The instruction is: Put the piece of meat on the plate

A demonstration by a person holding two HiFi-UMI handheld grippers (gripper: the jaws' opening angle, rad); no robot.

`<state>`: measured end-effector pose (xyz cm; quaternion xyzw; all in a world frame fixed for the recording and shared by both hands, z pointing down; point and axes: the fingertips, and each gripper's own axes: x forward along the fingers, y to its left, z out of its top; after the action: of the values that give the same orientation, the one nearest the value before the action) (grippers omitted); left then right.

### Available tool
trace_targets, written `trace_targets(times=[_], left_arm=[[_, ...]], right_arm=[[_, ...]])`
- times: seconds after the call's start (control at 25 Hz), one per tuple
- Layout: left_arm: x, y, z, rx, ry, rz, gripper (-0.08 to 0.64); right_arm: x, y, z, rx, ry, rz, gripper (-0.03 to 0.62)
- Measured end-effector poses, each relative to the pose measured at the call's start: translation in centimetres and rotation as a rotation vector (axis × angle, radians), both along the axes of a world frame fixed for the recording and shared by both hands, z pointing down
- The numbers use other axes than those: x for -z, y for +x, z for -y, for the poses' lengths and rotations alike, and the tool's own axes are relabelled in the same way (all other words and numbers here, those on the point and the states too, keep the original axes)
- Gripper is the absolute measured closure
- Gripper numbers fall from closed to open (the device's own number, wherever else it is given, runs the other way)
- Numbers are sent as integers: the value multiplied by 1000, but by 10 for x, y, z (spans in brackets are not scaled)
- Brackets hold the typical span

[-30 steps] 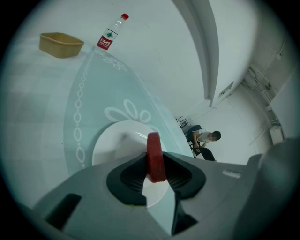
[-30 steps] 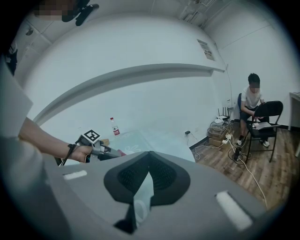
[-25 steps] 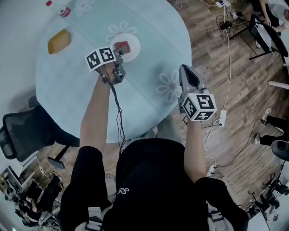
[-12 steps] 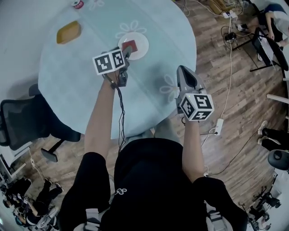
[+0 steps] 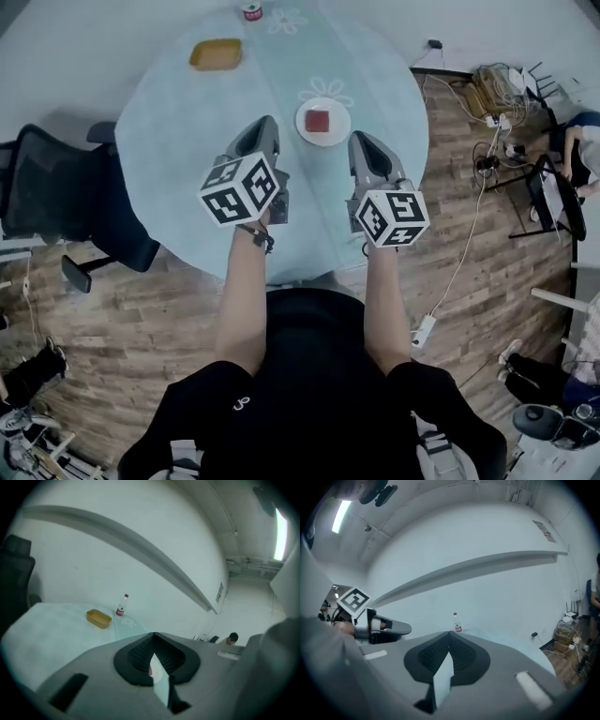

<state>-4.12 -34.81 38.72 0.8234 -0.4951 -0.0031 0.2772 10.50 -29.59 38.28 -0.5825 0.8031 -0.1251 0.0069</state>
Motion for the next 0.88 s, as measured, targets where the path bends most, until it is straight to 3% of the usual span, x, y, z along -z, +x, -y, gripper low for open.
trace_targets(times=[0.24,0.44,0.72,0.88], left_arm=[[55,-33,-35,35,224,204,565],[65,-57,-46,122,272,328,565],[71,-61,-48,140,318,318,563],[70,-50,-49,104,325,303,563]], right_arm=[[32,-56,11,89,17,-70,584],[55,-76,9,112,65,-93,584],[66,-84,4,113,102,-98,584],[63,-76,2,98,98,-104,584]])
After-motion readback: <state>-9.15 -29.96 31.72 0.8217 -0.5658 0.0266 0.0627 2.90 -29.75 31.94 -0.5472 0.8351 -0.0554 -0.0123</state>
